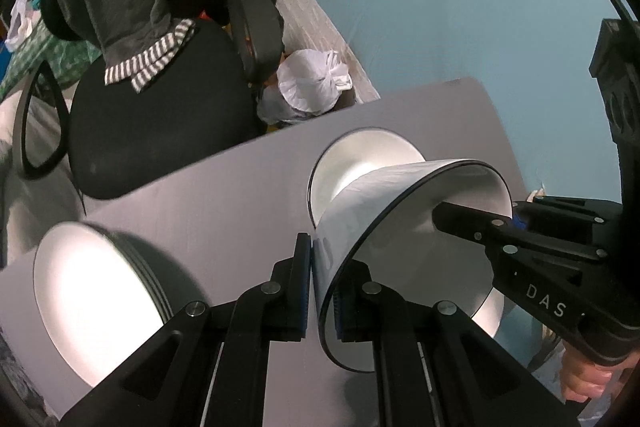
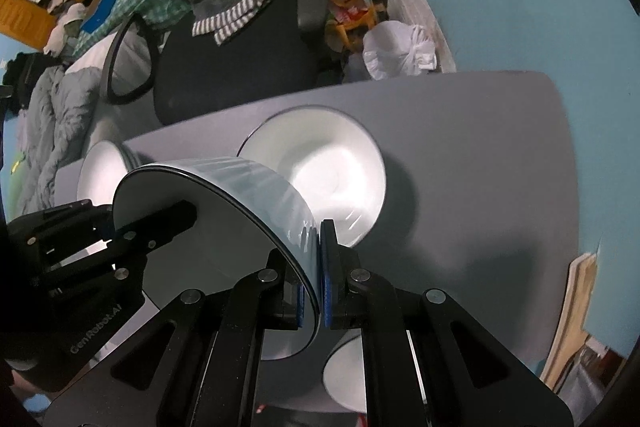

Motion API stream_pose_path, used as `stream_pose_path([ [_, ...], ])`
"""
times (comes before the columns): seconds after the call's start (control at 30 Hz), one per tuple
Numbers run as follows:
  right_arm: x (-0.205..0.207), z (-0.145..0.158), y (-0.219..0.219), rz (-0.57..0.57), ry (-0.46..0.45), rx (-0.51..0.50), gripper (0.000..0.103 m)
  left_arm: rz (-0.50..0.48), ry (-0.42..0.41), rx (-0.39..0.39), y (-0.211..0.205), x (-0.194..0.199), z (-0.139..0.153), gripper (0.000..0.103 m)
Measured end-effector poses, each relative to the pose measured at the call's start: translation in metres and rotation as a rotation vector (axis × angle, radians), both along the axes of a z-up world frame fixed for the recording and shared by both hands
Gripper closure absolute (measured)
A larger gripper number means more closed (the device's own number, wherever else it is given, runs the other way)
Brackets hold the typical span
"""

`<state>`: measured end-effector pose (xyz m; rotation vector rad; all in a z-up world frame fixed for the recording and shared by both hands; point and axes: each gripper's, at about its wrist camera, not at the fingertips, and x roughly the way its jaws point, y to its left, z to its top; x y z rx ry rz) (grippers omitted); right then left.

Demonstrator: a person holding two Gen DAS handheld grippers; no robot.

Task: Organize plates and bowls

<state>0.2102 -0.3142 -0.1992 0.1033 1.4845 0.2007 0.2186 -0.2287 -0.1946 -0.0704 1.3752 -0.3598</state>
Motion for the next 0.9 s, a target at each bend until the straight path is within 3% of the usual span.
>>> stream_pose_path([
  [0.63, 0.038, -0.028, -0.021, -0.027, 0.069, 0.0, 0.095, -0.047, 0.059, 0.07, -0.025, 0.037, -0.034, 0.094],
  [0.9, 0.043, -0.035, -0.028, -0.051, 0.097, 0.007, 0.095, -0.048, 0.05, 0.076, -0.028, 0.042, -0.034, 0.094],
])
